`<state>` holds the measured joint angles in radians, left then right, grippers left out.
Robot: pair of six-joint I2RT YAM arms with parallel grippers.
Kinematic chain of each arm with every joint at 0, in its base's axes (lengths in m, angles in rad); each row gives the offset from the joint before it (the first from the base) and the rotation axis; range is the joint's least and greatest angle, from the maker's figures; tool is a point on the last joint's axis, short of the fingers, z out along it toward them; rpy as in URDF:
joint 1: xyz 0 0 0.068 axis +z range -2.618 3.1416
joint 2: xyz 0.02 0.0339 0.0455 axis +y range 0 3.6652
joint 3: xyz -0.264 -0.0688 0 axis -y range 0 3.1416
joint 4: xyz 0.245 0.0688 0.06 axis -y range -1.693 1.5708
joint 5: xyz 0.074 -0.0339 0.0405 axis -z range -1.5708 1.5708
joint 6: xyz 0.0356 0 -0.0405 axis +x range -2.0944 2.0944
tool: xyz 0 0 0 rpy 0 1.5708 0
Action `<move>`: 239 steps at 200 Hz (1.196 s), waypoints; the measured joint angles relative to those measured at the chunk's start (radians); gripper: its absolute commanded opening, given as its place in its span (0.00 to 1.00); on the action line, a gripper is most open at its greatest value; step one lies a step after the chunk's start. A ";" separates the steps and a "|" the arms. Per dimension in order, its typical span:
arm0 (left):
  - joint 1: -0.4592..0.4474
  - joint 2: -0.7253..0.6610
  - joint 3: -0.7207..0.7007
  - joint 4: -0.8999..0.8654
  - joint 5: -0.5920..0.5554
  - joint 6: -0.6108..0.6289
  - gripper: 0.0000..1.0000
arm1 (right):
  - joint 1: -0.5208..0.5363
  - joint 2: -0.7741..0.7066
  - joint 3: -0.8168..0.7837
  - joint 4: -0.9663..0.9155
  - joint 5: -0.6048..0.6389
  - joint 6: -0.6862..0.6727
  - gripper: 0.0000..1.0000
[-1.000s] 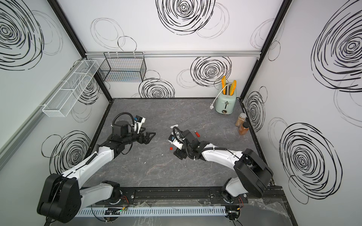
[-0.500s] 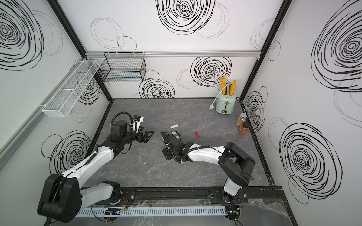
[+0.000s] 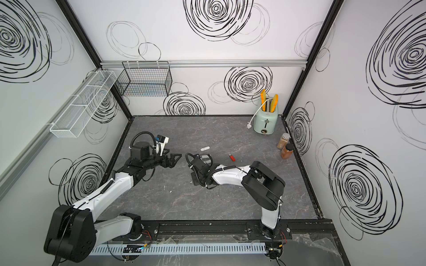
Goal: Close the usb drive cover
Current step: Pick up the cover from the center of the board.
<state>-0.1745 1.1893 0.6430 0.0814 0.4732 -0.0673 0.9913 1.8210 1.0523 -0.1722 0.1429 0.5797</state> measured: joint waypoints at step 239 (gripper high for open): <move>-0.001 0.000 0.000 0.003 0.005 -0.005 0.98 | -0.020 0.063 0.060 -0.067 0.031 0.064 0.35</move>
<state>-0.1757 1.1893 0.6426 0.0849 0.4786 -0.0723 0.9710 1.8843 1.1122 -0.2394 0.1734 0.6437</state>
